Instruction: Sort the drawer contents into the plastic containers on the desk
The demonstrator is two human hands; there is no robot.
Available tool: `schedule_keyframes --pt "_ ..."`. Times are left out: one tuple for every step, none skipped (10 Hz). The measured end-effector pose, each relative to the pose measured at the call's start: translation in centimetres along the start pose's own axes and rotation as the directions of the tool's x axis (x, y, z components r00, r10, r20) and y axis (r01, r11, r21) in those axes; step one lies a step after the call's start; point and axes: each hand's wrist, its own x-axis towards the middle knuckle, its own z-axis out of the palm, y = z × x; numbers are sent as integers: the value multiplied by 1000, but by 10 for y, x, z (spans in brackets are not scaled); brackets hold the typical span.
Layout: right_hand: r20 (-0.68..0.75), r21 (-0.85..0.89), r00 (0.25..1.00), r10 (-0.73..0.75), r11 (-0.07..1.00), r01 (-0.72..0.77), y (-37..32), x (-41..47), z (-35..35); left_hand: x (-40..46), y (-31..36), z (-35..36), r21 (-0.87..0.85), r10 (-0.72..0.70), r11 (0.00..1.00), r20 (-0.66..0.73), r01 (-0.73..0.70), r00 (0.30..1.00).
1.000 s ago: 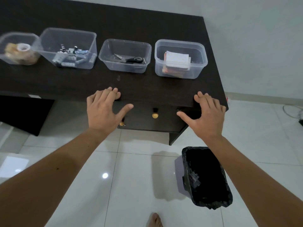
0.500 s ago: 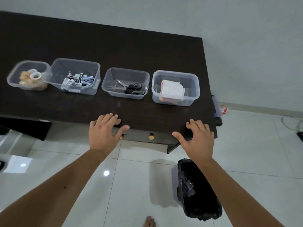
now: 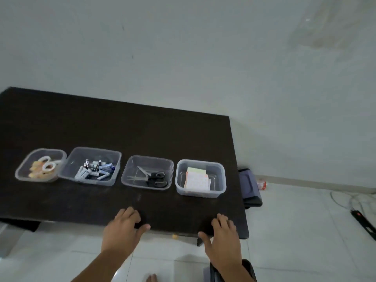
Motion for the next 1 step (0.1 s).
schedule_keyframes --pt "217 0 976 6 1000 -6 -9 9 -20 4 4 -2 -74 -37 996 100 44 994"
